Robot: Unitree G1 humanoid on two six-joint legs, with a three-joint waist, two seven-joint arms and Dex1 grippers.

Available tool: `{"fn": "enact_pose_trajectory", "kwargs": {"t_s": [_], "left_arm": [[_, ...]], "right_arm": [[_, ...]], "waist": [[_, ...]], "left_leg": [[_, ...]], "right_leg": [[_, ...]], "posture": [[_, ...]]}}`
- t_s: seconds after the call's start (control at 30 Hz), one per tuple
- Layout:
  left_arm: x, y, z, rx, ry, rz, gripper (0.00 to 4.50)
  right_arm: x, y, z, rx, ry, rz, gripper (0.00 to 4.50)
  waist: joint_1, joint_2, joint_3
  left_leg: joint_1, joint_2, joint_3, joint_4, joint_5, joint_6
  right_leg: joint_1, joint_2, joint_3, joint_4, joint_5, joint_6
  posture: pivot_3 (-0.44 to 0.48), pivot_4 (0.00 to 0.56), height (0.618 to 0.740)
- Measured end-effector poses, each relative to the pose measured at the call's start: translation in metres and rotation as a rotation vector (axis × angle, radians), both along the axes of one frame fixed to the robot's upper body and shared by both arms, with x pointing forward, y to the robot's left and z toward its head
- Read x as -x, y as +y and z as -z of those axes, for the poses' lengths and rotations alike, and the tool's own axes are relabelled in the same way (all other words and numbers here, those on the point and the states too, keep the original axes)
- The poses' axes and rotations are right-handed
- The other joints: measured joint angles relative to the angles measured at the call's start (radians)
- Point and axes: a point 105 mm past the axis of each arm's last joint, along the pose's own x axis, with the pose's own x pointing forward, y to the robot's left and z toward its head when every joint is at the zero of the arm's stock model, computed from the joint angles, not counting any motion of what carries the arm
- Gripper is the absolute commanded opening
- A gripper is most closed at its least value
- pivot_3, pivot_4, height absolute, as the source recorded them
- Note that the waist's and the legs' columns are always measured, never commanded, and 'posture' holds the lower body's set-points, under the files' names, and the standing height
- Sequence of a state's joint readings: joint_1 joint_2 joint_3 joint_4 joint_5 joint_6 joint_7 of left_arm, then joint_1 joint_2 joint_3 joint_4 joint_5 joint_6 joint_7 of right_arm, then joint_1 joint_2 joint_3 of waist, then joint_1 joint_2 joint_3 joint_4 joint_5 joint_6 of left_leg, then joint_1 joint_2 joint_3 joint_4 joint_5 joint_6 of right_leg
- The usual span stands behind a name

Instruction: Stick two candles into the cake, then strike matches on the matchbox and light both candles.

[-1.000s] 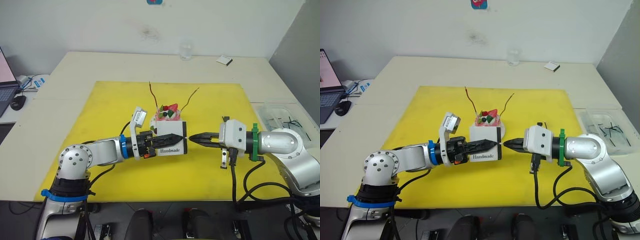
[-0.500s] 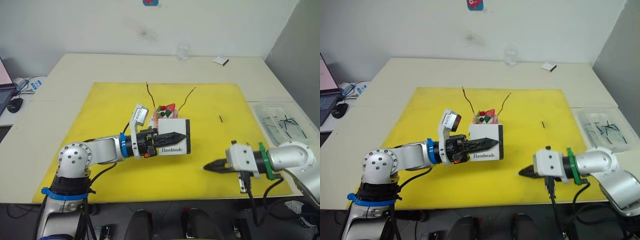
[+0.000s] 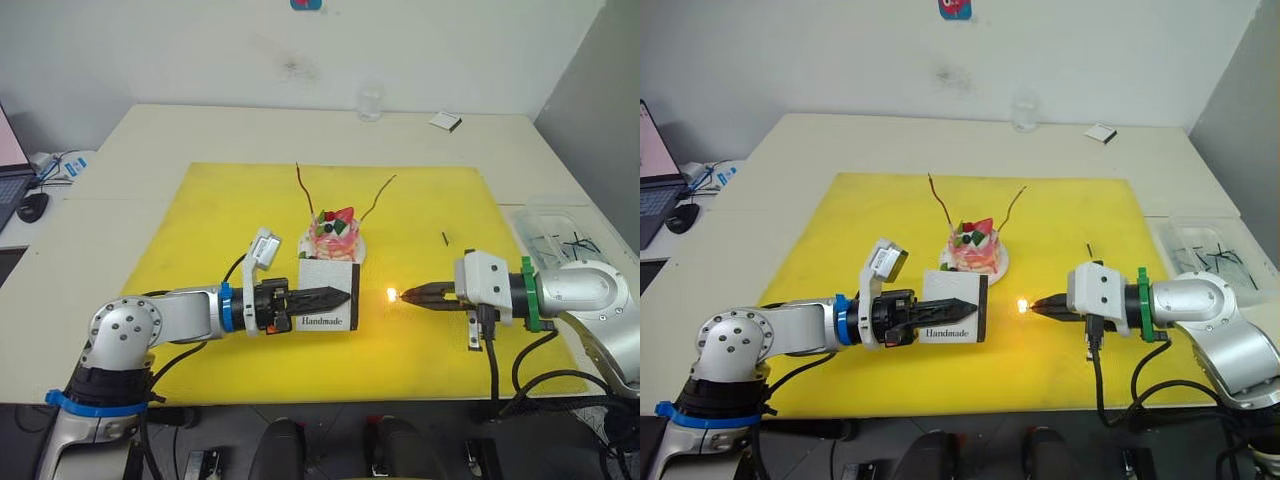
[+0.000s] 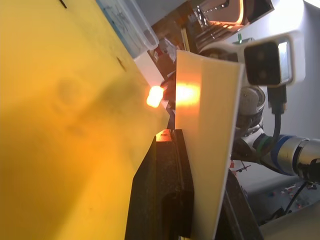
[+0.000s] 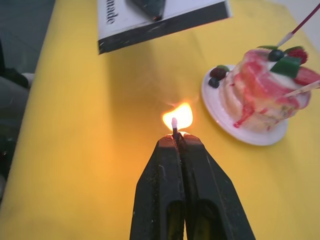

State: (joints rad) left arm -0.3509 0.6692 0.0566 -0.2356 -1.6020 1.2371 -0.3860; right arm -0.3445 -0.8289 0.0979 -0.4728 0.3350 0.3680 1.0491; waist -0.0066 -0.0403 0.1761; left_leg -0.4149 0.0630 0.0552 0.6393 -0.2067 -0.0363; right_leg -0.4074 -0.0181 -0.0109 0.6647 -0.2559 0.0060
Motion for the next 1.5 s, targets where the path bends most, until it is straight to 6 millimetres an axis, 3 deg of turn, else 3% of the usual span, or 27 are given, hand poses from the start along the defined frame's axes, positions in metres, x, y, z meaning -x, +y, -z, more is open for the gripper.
{"fn": "enact_pose_trajectory", "kwargs": {"t_s": [0.17, 0.4, 0.6, 0.87, 1.5], "left_arm": [[0.021, 0.007, 0.016, -0.064, 0.022, 0.027, 0.00], [0.022, 0.003, 0.014, -0.059, -0.007, 0.033, 0.00], [0.022, 0.003, 0.017, -0.057, -0.005, 0.007, 0.00], [0.023, 0.001, 0.016, -0.052, -0.020, -0.002, 0.00], [0.022, 0.001, 0.015, -0.044, -0.021, -0.019, 0.00]], "right_arm": [[-0.038, 0.039, -0.037, -0.181, -0.142, 0.057, 0.01], [-0.079, 0.094, -0.065, -0.257, -0.262, 0.115, 0.01], [-0.103, 0.115, -0.074, -0.305, -0.258, 0.201, 0.01], [-0.118, 0.123, -0.073, -0.324, -0.218, 0.277, 0.01], [-0.115, 0.126, -0.070, -0.315, -0.202, 0.265, 0.01]], "waist": [[-0.016, 0.001, 0.000], [-0.010, 0.001, 0.000], [-0.008, 0.001, 0.000], [-0.009, 0.001, 0.000], [-0.010, 0.001, 0.000]], "left_leg": [[0.000, 0.000, -0.001, 0.000, 0.000, 0.000], [-0.002, 0.000, 0.000, 0.000, 0.000, 0.000], [-0.003, 0.000, 0.001, -0.002, 0.000, 0.000], [-0.003, 0.000, 0.001, -0.002, 0.000, 0.000], [-0.003, 0.000, 0.001, -0.003, 0.000, 0.000]], "right_leg": [[-0.001, 0.000, 0.000, 0.001, 0.001, -0.001], [-0.003, 0.000, 0.001, 0.000, 0.001, 0.000], [-0.004, 0.000, 0.001, 0.000, 0.003, -0.004], [-0.004, 0.000, 0.001, 0.000, 0.003, -0.005], [-0.004, 0.000, 0.001, 0.000, 0.003, -0.004]], "posture": [[0.000, 0.150, 0.740], [0.000, 0.150, 0.740], [0.000, 0.150, 0.740], [0.000, 0.150, 0.740], [0.000, 0.150, 0.740]]}}
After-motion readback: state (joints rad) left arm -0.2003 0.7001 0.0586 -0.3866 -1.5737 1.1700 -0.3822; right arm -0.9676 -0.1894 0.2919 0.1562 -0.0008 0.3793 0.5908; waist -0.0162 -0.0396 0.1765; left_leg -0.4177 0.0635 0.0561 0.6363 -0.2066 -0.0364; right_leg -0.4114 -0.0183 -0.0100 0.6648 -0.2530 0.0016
